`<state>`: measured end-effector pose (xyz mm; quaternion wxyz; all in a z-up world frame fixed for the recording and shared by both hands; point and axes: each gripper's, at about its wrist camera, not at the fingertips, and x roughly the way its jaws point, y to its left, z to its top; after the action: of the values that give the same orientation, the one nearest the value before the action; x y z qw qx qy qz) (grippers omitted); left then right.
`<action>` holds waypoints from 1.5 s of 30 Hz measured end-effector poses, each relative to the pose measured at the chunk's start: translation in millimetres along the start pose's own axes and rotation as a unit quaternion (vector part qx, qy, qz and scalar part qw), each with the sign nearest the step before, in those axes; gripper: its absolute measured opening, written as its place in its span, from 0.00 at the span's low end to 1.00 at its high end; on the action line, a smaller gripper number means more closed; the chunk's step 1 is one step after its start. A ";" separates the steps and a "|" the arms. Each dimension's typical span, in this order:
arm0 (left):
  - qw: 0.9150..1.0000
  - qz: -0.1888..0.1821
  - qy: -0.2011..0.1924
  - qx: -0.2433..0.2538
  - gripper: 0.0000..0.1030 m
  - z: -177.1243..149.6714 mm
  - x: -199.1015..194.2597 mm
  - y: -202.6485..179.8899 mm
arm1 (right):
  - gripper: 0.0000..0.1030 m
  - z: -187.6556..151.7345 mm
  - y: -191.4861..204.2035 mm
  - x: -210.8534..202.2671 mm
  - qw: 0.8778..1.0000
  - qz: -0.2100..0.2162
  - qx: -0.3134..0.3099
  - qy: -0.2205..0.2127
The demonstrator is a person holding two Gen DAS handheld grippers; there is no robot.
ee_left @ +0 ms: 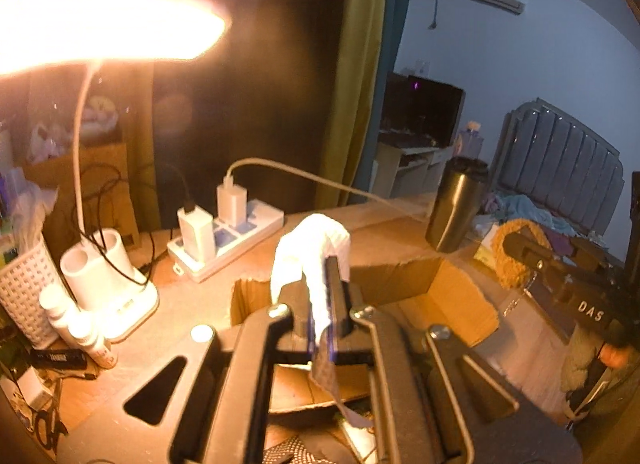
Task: Organize soft objects
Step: 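Carry both items over the box while the right gripper releases the plush inside, then lower the towel into the box and open the left gripper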
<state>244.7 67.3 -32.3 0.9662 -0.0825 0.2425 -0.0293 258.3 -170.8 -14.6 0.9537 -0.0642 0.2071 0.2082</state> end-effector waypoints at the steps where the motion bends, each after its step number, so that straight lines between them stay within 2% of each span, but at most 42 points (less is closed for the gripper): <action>1: 1.000 0.001 0.005 -0.002 0.03 -2.3 3.9 1.2 | 0.55 -1.1 -0.2 3.3 1.000 0.001 0.001 0.004; 11: 0.997 0.003 0.073 -0.019 0.03 -31.6 44.1 6.4 | 0.55 -16.6 0.2 31.7 0.999 0.008 0.013 0.040; 20: 0.990 0.027 0.135 -0.022 0.06 -49.6 69.3 12.7 | 0.55 -26.9 -1.1 51.6 0.998 0.008 0.016 0.065; 24: 0.989 0.028 0.144 -0.015 0.09 -49.4 70.1 10.9 | 0.55 -29.6 -2.0 57.7 0.997 0.011 0.018 0.077; 27: 0.988 0.023 0.153 -0.016 0.15 -46.6 69.3 9.6 | 0.56 -30.5 -2.2 59.0 0.996 0.015 0.022 0.082; 32: 0.990 0.025 0.141 -0.013 0.16 -40.1 60.4 6.2 | 0.64 -31.9 0.0 58.7 0.996 0.020 0.019 0.089; 35: 0.990 0.020 0.139 -0.014 0.16 -38.7 55.8 4.6 | 0.64 -33.3 1.9 56.9 0.995 0.022 0.015 0.096; 45: 0.992 0.018 0.123 -0.007 0.17 -34.0 34.3 -5.3 | 0.65 -30.5 -0.6 29.5 0.997 0.015 0.022 0.078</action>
<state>258.7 53.8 -76.9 0.9288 -0.0805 0.3611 -0.0204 271.8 -166.7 -54.7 0.9326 -0.0564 0.2861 0.2126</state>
